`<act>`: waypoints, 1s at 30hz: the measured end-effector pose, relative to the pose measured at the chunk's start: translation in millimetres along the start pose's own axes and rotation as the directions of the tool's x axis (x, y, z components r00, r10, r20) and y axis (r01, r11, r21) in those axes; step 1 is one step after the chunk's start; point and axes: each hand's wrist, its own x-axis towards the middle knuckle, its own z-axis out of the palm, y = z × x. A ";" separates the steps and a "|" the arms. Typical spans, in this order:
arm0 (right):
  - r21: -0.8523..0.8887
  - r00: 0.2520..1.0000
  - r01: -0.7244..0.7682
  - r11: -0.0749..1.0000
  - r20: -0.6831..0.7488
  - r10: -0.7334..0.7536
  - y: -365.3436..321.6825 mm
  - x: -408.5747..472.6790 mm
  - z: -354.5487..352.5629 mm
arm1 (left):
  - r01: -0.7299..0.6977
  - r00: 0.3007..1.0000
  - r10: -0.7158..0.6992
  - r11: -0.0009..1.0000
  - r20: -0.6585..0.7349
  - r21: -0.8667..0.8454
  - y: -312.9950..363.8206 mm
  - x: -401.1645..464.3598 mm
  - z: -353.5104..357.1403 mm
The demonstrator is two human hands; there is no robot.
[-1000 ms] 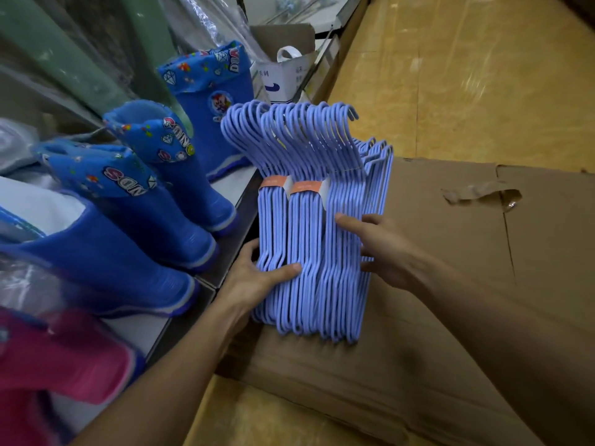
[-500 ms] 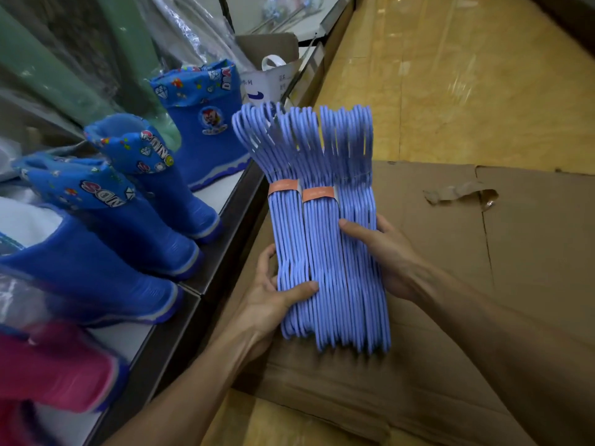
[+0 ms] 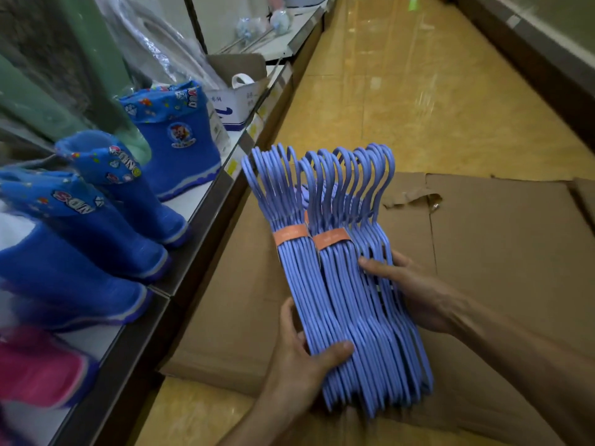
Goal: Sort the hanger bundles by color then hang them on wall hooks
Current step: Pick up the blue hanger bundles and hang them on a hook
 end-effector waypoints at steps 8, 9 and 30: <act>-0.037 1.000 -0.016 0.999 -0.005 0.016 1.4 -17.5 -14.0 | 0.048 0.999 -0.049 0.996 0.015 0.071 -2.1 -13.1 15.5; -0.037 1.000 -0.021 0.999 -0.002 0.021 1.8 -17.9 -14.5 | 0.073 0.997 -0.074 0.994 0.003 0.078 -1.8 -12.2 13.8; -0.056 0.993 -0.118 0.991 0.018 0.119 15.0 -18.6 -13.8 | 0.105 0.989 -0.102 0.994 -0.108 0.023 13.2 16.6 9.5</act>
